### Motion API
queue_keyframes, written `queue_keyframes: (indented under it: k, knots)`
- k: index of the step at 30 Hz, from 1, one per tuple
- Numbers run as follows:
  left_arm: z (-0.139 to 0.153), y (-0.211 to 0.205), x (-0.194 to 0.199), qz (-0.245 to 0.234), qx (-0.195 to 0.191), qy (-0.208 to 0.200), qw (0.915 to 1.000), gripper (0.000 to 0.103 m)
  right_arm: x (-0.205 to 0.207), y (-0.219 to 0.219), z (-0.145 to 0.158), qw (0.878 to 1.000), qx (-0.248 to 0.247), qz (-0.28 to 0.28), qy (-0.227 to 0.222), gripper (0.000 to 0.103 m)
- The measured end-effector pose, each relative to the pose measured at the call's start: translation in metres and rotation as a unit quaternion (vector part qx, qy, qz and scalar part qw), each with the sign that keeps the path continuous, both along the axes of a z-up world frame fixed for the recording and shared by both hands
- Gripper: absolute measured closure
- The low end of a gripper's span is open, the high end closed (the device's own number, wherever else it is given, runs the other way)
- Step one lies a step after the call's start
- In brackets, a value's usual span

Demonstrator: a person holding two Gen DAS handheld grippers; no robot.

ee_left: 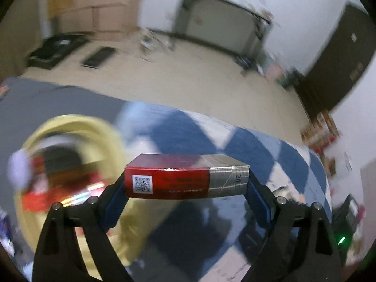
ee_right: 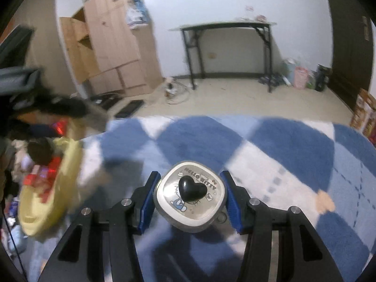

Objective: Organize rigid objects
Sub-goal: 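Carry the box and tin into the yellow tray and open both tools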

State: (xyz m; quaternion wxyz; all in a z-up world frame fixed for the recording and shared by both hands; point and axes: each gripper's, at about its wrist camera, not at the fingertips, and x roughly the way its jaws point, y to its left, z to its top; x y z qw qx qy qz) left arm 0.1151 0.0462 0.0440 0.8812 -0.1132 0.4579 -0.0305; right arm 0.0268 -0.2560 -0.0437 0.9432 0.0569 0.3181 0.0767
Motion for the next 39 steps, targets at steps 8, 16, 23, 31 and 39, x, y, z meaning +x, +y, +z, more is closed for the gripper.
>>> queue_keyframes:
  k: [8,16,23,31,39]
  knots:
    - [-0.009,0.11,-0.082,0.108,0.037,-0.005,0.9935,0.013,-0.018,0.118,0.049,0.986,-0.019,0.166,-0.002,0.052]
    - [-0.057,0.146,-0.086,0.157,0.045,0.061,0.9848,0.013,-0.026,0.217,0.015,0.96,-0.088,0.259,0.065,0.052]
    - [-0.084,0.145,-0.083,0.181,0.077,0.074,0.9776,0.012,0.003,0.243,0.0,0.962,-0.081,0.245,0.088,0.052]
    - [-0.096,0.146,-0.074,0.196,0.077,0.072,0.9749,0.007,0.014,0.275,-0.022,0.954,-0.12,0.263,0.073,0.052]
    - [-0.105,0.146,-0.07,0.208,0.075,0.087,0.9714,0.0,0.012,0.277,-0.035,0.955,-0.113,0.27,0.049,0.045]
